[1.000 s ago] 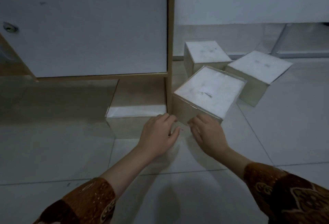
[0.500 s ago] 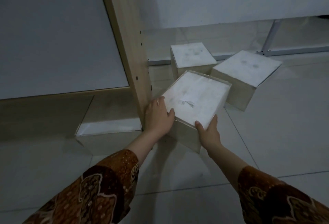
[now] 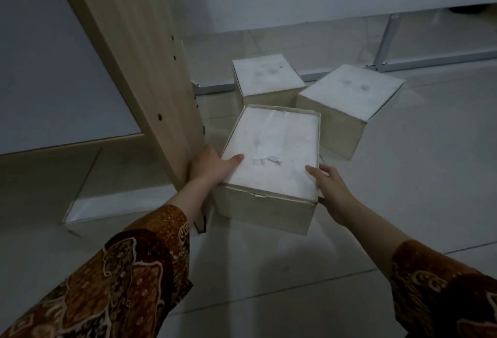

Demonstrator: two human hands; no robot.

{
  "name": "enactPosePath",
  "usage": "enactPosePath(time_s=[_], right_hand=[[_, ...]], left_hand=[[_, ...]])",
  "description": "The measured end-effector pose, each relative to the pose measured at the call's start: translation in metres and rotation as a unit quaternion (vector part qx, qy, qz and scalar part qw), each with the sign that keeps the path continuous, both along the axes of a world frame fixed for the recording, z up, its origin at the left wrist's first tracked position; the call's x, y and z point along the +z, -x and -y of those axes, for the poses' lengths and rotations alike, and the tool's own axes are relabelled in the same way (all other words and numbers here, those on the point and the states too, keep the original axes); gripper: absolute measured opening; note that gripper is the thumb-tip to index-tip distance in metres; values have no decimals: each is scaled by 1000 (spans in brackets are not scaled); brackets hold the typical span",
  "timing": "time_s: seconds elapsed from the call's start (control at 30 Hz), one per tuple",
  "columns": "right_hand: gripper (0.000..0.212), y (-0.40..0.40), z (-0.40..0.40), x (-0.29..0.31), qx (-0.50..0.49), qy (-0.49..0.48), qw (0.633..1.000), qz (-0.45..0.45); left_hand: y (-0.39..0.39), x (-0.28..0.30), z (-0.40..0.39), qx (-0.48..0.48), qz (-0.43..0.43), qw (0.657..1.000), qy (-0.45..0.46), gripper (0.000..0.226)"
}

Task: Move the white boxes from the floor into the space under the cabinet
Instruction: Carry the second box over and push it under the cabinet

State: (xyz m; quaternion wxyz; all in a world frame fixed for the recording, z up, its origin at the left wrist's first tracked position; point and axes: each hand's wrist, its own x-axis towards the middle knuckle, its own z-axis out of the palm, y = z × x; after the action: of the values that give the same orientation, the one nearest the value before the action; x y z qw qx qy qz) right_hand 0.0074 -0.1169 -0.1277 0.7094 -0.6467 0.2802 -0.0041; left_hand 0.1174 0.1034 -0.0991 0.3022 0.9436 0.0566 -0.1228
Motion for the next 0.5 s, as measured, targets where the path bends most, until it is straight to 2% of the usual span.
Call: enactPosePath(time_s=[0.07,0.13,0.2,0.27,0.33,0.43,0.5], right_hand=[[65,-12,3,0,-26,10,1000,-13],[71,-18,9,-3,-7,26,999,-25],[56,-21,13,-3,31,18,999,-27],[39,-20,14,-2,58,-23,998,-23],[33,-18,13,2,59,-54,997,-21],[38,-8,11,4,61,-54,996,-22],[43,3,10,7,64,-47,996,-33]], left_hand=[[-2,-5,3,-15,-33,999,9,104],[3,-14,6,0,-66,995,79,116],[1,-30,6,46,-103,972,205,125],[-5,-46,3,63,-171,927,328,128],[-5,-49,2,54,-227,892,387,119],[9,-40,5,24,-213,880,423,81],[20,-41,4,14,-212,873,440,73]])
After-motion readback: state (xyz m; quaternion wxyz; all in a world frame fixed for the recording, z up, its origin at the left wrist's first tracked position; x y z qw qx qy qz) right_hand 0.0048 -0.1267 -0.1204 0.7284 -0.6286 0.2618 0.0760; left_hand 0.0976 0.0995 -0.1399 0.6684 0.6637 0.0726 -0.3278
